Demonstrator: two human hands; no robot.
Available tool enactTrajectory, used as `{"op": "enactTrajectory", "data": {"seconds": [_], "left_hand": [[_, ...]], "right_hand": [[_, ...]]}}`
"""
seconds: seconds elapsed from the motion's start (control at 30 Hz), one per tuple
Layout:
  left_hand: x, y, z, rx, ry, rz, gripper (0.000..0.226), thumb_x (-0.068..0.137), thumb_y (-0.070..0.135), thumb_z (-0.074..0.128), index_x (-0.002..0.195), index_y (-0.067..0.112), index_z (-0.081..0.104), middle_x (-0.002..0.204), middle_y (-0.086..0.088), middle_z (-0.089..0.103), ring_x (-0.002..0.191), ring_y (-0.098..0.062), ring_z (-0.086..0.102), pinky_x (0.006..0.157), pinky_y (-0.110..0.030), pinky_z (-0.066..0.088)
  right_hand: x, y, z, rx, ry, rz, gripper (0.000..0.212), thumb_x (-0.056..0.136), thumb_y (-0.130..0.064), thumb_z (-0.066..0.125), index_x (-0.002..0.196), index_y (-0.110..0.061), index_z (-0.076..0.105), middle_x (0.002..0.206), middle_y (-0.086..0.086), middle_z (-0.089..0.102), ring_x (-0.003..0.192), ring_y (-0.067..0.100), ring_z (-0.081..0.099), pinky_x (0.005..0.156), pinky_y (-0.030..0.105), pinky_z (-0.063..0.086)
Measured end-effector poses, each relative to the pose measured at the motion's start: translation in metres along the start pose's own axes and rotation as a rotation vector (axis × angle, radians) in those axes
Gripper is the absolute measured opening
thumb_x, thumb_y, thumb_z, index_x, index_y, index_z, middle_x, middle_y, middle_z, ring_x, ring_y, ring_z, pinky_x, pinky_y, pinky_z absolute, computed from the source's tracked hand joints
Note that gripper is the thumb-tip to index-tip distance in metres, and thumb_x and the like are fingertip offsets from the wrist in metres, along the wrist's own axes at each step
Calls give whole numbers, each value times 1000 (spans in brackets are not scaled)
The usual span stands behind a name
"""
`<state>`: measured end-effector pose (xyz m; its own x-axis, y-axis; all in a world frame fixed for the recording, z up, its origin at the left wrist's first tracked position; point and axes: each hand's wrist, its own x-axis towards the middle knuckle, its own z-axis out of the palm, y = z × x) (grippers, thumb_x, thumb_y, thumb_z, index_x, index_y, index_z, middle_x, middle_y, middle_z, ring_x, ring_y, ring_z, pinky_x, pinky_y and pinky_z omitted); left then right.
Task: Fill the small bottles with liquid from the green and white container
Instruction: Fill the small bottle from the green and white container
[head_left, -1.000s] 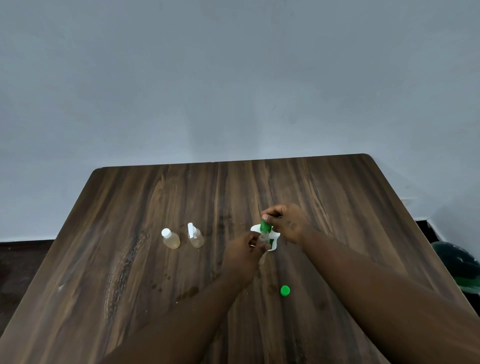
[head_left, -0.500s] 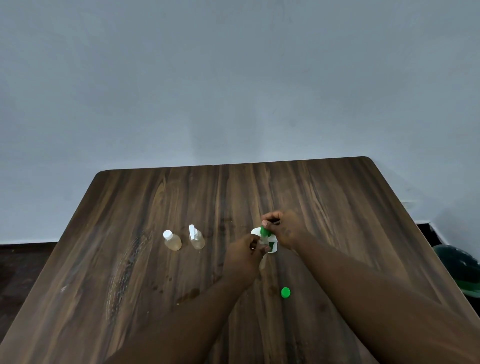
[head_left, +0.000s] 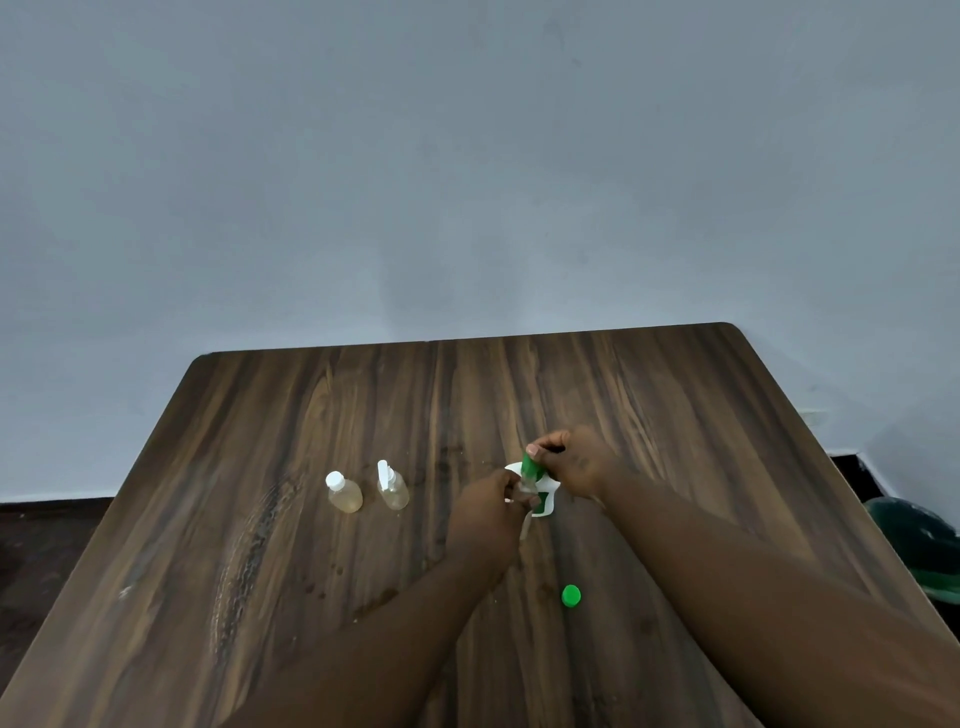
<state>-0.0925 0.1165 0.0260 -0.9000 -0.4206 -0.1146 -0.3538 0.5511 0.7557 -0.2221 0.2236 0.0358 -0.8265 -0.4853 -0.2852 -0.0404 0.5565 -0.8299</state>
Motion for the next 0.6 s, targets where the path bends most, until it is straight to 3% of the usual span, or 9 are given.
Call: {"op": "enactTrajectory", "data": {"seconds": [0.1,0.2,0.3,0.4,0.6], "left_hand": [[1,2,-1,8,-15,-20,9,92,33,65,85,33,61,78,14,63,67,4,54,53,-13,30],[0,-1,1,34,-11,-38,8,93,35,64,87,29,65,81,13,65,67,3,54,51,-13,28],[1,-1,1,26,10,-56,9,93,36,64,84,33,62,80,13,66,69,0,57,52,-15,30],[3,1,-1,37,13,-54,9,91,36,65,83,34,60,80,16,65,67,6,55,52,-13,30],[2,-3,2,47,12,-47,7,93,39,64,89,33,64,83,15,67,68,6,55,52,-12,30]], "right_hand": [[1,1,0,-18,1,6,21,95,-18,64,99,0,76,90,12,74,67,9,64,58,14,48],[4,2,7,-114,38,13,21,93,-22,66,96,-4,77,92,11,76,82,21,70,76,31,56],[7,-2,5,-123,8,34,22,94,-25,66,97,-6,77,89,9,75,78,18,66,72,31,53],[8,-1,0,0,-43,62,23,94,-22,66,96,-2,76,88,15,74,73,19,64,76,38,57],[9,-2,5,-50,-15,72,23,94,-21,65,97,-1,76,84,12,72,73,18,64,77,35,56]]}}
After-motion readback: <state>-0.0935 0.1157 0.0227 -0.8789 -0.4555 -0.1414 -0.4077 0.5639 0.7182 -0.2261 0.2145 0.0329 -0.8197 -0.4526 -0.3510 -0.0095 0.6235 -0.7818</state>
